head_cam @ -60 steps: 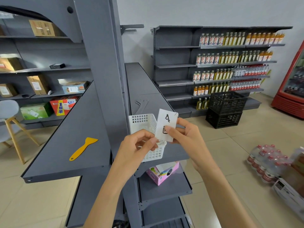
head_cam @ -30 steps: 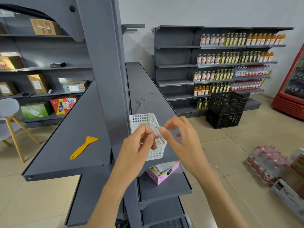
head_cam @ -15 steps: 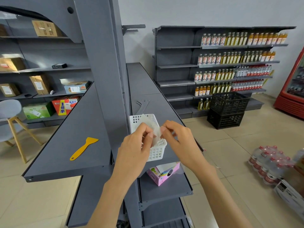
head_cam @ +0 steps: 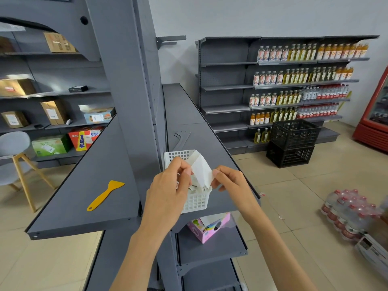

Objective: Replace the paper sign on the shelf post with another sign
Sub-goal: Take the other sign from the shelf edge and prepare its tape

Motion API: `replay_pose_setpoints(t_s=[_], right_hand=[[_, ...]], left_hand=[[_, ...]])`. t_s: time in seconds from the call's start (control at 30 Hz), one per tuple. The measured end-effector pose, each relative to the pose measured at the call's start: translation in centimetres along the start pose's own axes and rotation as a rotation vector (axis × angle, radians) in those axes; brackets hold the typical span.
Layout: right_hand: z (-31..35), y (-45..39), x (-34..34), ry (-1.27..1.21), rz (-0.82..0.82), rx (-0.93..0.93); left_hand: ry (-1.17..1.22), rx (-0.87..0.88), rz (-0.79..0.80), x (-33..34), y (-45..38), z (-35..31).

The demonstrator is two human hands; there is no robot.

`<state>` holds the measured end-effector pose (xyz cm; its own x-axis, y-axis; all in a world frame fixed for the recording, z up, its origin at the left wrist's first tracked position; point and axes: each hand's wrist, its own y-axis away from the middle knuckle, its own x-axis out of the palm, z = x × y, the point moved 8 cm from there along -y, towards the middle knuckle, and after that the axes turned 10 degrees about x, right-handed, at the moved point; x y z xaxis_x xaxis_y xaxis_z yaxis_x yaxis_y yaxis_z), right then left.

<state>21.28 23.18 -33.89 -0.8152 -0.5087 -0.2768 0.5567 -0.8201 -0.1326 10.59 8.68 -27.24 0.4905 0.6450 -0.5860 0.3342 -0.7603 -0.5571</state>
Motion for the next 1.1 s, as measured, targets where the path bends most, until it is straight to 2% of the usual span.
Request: replay_pose_setpoints(t_s=[0.13,0.43,0.67,0.8,0.9,1.1], right_hand=[[-1.5,-0.7,-0.6,0.015,-0.048,0.044],[-3.8,-1.4,-3.9,-0.015,-0.301,0.168],[-5.0,-0.8,-7.4,-0.084,-0.481,0.158],[-4.3,-0.4,-7.9,-0.064,-0.508,0.095],[-3.4,-0.5,-7.6,-0.044,-0.492,0.057],[-1.5,-0.4,-6.6,0.001,-0.446,0.013]], left_hand=[[0.015,0.007,-0.009,0.2,-0.3,0.1],[0.016,0.016,-0.018,1.2,-1.2,0.6],[0.008,-0.024,-0.048,2.0,-1.7,2.0],[-0.103,-0.043,-0.017,2.8,-2.3,3.4],[-0.192,-0.067,0.068,4.2,-3.0,4.6],[-0.215,-0.072,0.143,5.2,-3.6,5.2]])
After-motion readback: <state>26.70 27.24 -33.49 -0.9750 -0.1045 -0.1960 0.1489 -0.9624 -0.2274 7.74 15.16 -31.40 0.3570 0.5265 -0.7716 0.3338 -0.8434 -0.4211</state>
